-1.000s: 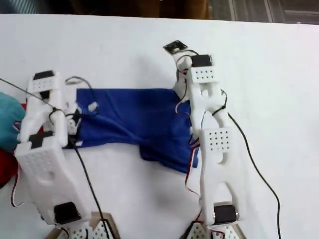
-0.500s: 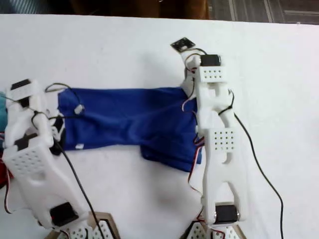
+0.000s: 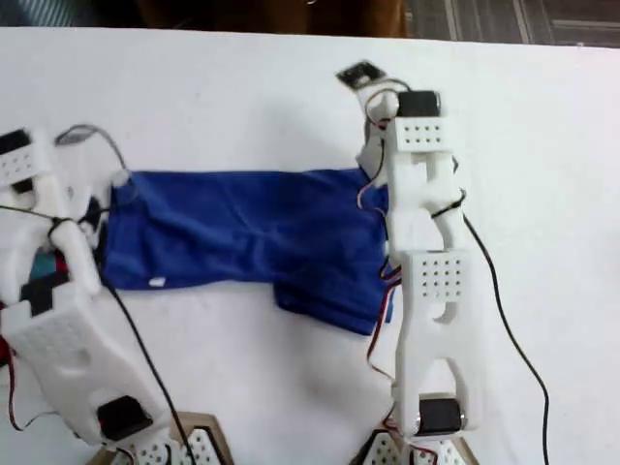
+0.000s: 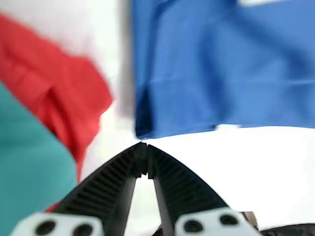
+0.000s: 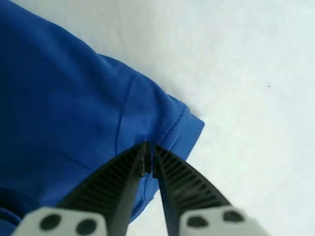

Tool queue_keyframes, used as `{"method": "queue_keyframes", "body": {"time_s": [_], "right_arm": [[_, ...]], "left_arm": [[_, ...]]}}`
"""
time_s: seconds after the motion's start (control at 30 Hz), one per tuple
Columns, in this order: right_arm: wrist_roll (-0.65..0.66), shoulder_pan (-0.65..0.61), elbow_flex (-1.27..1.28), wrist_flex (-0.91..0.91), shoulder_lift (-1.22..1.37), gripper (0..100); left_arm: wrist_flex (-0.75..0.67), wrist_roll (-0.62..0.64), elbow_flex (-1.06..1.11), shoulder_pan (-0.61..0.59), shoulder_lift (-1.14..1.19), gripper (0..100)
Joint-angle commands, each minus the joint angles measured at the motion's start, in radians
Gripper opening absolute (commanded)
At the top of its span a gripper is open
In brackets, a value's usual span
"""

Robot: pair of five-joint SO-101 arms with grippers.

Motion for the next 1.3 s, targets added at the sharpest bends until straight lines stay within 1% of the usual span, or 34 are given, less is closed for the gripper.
{"method": "queue_keyframes", "body": {"time_s": [0.0,0.07,0.13,0.27,0.33,0.47,0.6,0.73,0.8,1.13,1.27], "right_arm": [[0.008,-0.004,-0.003,0.025,-0.17,1.9],[0.008,-0.012,0.081,0.027,-0.229,1.9],[0.008,-0.025,0.239,0.025,-0.297,1.9],[0.011,-0.093,0.611,0.021,-0.452,1.9],[0.051,-0.147,0.773,0.005,-0.529,1.9],[0.087,-0.223,1.04,-0.093,-0.664,1.9],[0.084,-0.277,1.254,-0.228,-0.717,1.9],[0.081,-0.323,1.341,-0.298,-0.717,1.9],[0.081,-0.335,1.346,-0.308,-0.717,1.9],[0.084,-0.364,1.347,-0.3,-0.725,1.9],[0.083,-0.361,1.326,-0.259,-0.727,2.0]], "left_arm": [[-0.02,0.075,-0.033,0.106,-0.058,3],[-0.074,0.118,-0.033,0.127,-0.035,3],[-0.114,0.15,-0.042,0.13,-0.003,3],[-0.117,0.187,-0.153,0.112,0.087,3],[-0.12,0.198,-0.232,0.101,0.15,3],[-0.092,0.201,-0.404,0.103,0.313,3],[-0.012,0.198,-0.593,0.097,0.493,3],[0.015,0.196,-0.746,0.08,0.631,3],[0.017,0.195,-0.782,0.072,0.671,3],[0.015,0.195,-0.797,0.071,0.684,3],[0.015,0.195,-0.794,0.071,0.686,3]]}}
